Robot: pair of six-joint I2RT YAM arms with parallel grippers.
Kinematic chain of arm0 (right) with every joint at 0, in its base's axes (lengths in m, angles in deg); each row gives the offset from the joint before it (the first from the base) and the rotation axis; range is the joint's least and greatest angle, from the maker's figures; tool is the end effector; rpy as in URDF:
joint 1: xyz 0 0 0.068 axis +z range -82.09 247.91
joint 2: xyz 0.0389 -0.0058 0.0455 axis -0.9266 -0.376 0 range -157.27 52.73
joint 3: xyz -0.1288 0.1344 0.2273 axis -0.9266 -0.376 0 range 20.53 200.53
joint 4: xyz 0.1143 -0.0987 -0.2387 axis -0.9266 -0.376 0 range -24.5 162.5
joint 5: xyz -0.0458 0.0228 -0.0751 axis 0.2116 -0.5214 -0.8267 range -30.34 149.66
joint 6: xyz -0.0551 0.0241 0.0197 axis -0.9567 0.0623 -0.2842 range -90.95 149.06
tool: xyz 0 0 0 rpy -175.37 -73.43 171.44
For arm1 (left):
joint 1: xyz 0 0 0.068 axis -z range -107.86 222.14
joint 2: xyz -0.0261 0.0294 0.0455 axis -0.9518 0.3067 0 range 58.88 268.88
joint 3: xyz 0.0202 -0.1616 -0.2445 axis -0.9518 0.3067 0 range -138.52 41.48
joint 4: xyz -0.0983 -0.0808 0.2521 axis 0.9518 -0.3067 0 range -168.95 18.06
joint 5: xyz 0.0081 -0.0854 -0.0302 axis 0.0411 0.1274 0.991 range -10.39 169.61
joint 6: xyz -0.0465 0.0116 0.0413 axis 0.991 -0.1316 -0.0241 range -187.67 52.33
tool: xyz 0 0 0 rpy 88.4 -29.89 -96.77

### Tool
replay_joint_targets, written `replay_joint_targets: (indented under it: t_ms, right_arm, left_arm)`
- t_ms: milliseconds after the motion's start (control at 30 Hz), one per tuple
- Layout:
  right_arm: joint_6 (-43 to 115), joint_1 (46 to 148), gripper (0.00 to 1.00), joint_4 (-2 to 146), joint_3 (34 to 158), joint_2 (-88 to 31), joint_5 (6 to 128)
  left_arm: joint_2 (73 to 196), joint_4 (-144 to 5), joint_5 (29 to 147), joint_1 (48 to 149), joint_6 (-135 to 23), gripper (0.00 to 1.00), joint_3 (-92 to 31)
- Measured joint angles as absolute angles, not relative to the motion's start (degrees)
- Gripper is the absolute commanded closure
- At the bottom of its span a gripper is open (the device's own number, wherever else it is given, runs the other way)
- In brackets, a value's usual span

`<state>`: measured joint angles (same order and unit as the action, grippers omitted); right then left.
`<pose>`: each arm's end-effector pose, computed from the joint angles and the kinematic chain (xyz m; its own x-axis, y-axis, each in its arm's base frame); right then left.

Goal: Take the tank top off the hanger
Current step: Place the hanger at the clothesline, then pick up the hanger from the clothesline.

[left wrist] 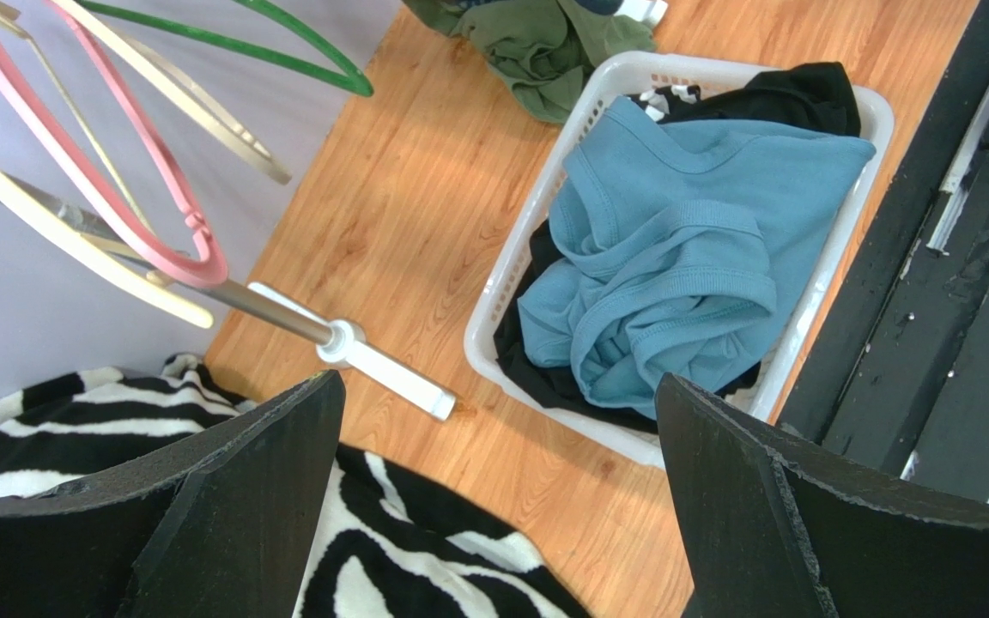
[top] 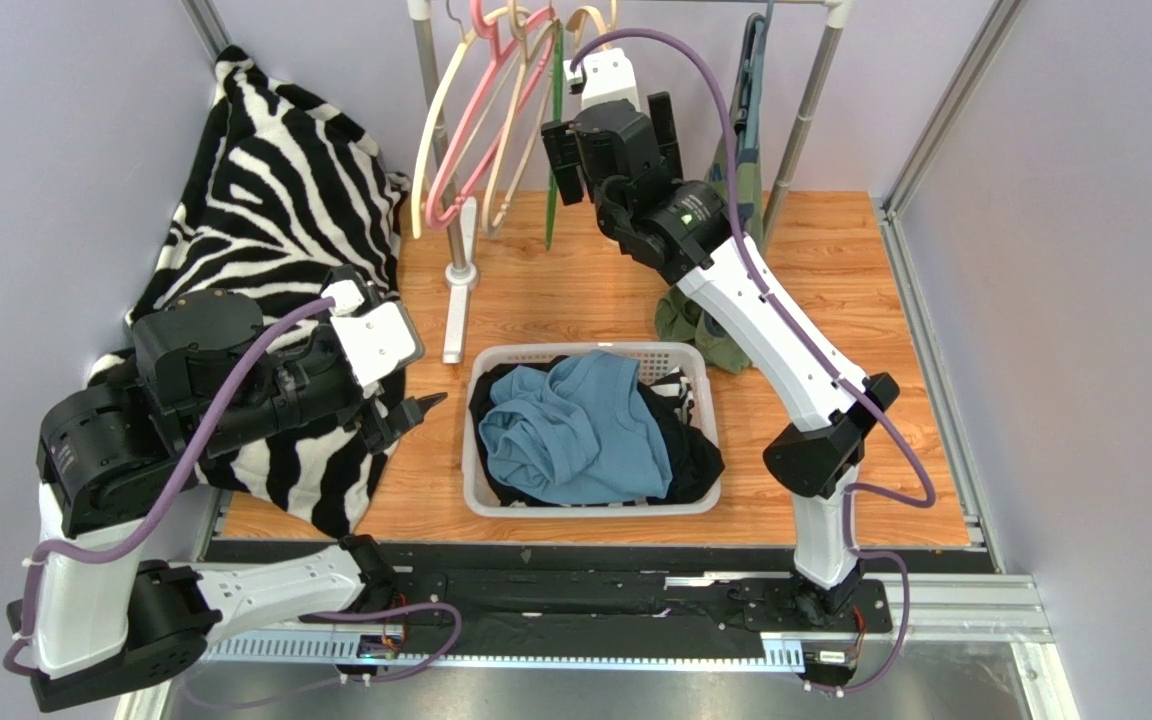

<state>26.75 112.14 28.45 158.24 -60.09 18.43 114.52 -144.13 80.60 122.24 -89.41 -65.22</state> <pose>0.3466 0.2925 0.5074 -0.2317 -0.2679 -0.9352 -0.0878 0.9632 -0.2542 0.0600 -0.0730 0.5506 0.0732 0.4897 -0.8688 0.8076 0.4820 0.3398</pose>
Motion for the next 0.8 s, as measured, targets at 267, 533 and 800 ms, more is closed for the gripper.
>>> replay_joint_targets:
  t_ms: [267,533,800]
  right_arm:
    - [27.78,112.14,0.0,26.06,155.33,-51.95,23.24]
    - [27.69,111.83,0.0,28.21,149.78,-34.38,22.1]
    - [31.67,105.15,0.0,29.98,137.91,-25.42,20.97]
  left_arm:
    - [116.29,-144.06,80.85,121.26,-89.19,0.01,-66.7]
    - [116.58,-144.13,81.04,120.37,-89.1,0.01,-66.92]
    - [117.08,-144.15,82.09,119.49,-88.82,0.01,-67.05]
